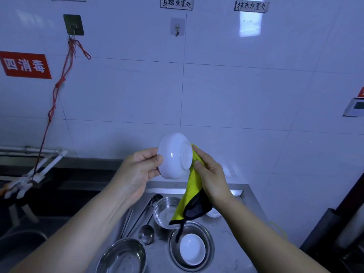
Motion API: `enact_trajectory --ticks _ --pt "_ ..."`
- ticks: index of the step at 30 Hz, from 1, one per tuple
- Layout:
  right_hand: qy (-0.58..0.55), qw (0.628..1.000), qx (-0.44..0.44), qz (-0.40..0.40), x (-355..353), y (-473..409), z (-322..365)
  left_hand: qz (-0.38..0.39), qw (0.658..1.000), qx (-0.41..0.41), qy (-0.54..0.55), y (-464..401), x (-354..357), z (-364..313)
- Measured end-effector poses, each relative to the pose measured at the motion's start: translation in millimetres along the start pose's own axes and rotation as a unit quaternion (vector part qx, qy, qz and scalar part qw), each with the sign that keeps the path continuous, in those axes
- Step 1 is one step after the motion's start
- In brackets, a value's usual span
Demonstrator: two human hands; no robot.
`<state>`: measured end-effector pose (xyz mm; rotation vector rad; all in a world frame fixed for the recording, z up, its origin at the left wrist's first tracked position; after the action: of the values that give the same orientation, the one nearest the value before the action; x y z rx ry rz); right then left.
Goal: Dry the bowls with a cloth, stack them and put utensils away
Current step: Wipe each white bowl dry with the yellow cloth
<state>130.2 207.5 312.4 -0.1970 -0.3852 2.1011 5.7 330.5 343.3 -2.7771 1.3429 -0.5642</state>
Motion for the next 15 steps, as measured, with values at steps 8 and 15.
enact_trajectory --ticks 8,15 --pt "0.144 0.954 -0.263 -0.025 15.7 30.9 51.9 -0.022 0.999 -0.004 0.024 -6.4 -6.3 3.3" --pt "0.271 0.895 -0.354 -0.002 1.7 26.9 46.0 -0.003 1.0 -0.007 0.011 -3.5 -7.1 -2.2"
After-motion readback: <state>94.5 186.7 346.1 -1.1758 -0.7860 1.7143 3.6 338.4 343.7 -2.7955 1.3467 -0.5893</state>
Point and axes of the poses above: each hand's wrist, its own y-axis away from the middle knuckle, its own x-axis out of the palm, z = x × y, the point moved 9 cm from there along -y, towards the middle knuckle, and after that the axes turned 6 degrees about -z, right-handed, at the moved point
